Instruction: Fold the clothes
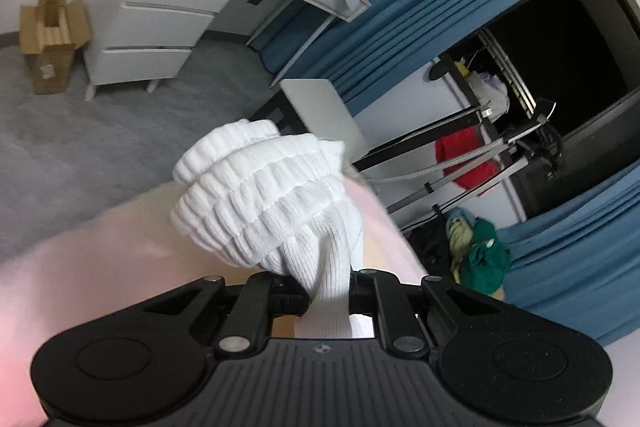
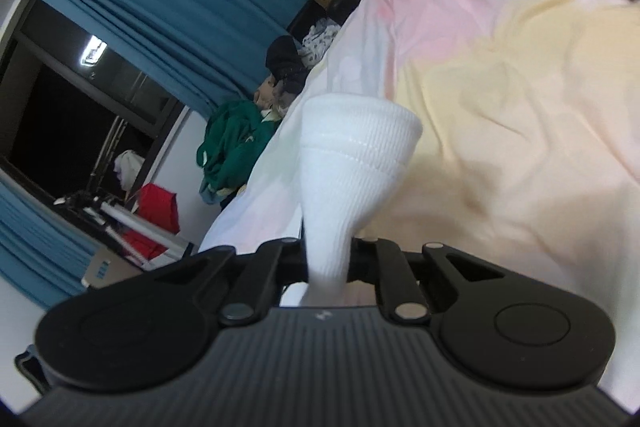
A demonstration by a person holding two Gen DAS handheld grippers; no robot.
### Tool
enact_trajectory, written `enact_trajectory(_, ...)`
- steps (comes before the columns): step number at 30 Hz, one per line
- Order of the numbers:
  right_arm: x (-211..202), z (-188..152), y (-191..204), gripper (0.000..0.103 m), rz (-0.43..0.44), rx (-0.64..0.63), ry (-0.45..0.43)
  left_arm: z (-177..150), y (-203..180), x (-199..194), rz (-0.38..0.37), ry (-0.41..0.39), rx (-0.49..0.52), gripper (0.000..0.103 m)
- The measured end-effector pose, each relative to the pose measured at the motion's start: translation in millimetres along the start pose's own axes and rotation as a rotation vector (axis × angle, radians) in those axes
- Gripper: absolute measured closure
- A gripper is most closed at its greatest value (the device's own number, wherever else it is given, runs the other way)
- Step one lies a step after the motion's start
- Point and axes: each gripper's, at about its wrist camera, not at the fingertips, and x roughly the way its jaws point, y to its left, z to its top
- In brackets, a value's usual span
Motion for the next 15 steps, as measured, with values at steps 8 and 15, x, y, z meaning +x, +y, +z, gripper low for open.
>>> enact_trajectory(8,-53,-43,-44,0.091,0.020,0.072,0.057,-24,82,-76,0.126,0.098,0.166,0.088)
enact_trajectory(15,-41,-70,-77,0.087,0.002,0.131,0.037,-48,118,-82,0.080,0.112,0.197,0.081)
